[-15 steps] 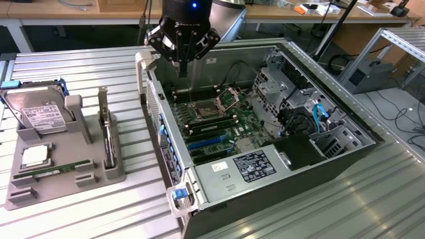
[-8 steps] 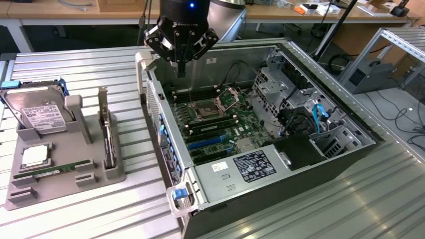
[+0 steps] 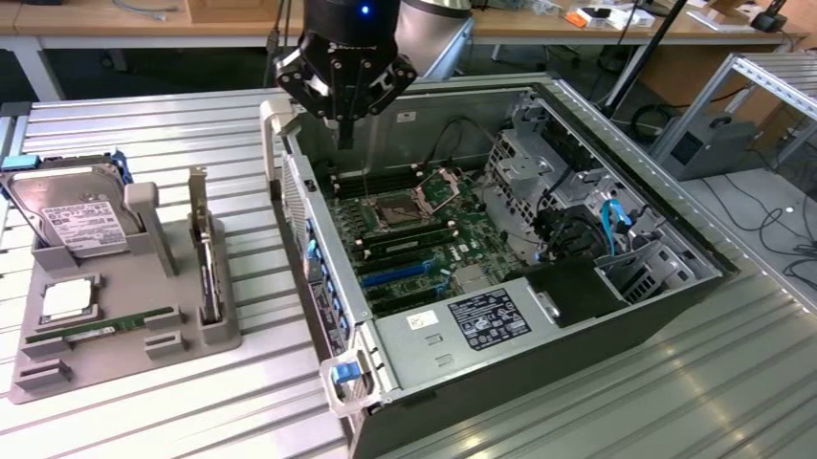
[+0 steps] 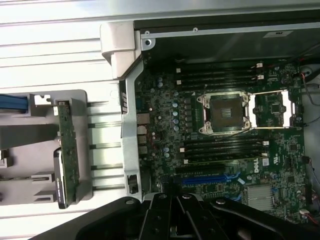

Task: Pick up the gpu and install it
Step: 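Reach for the gpu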

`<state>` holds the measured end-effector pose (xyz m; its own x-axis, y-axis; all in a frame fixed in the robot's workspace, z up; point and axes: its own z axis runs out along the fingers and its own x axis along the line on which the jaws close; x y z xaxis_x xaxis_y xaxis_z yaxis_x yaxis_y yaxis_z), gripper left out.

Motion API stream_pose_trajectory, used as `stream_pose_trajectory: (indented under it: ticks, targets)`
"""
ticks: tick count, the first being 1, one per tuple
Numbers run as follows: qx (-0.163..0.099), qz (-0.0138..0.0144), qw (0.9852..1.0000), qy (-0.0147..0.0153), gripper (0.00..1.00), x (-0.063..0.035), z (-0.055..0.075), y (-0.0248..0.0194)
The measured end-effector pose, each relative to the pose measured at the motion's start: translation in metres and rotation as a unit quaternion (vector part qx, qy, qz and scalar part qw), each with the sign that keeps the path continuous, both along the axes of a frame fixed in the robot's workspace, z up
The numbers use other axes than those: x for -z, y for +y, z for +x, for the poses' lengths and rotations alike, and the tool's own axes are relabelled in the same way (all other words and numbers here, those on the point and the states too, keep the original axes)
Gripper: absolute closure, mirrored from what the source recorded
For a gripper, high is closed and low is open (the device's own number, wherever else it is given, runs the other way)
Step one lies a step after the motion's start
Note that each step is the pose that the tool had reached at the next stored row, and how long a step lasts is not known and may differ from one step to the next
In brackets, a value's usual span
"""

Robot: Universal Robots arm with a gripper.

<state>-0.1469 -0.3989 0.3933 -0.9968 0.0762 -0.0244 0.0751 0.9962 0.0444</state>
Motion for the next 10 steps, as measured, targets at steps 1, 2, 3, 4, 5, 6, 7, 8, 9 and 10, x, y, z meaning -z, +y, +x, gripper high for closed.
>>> stream_pose_trajectory:
  ticks: [1,2,3,4,5,6,7,8,9,10]
  targets:
    - [0.0,0.0,1.0,0.0,0.89,0.0,-0.0005,0.0]
    - [0.0,0.0,1.0,0.0,0.89,0.0,-0.0011,0.0]
    - [0.0,0.0,1.0,0.0,0.89,0.0,-0.0015,0.0]
    - [0.0,0.0,1.0,0.0,0.89,0.0,-0.0018,0.0]
    - [0.0,0.0,1.0,0.0,0.89,0.0,-0.0022,0.0]
    - [0.0,0.0,1.0,0.0,0.89,0.0,-0.0026,0.0]
    - [0.0,0.0,1.0,0.0,0.89,0.0,-0.0029,0.0]
    - [0.0,0.0,1.0,0.0,0.89,0.0,-0.0038,0.0]
    - [0.0,0.0,1.0,0.0,0.89,0.0,-0.0043,0.0]
    - [0.0,0.0,1.0,0.0,0.89,0.0,-0.0046,0.0]
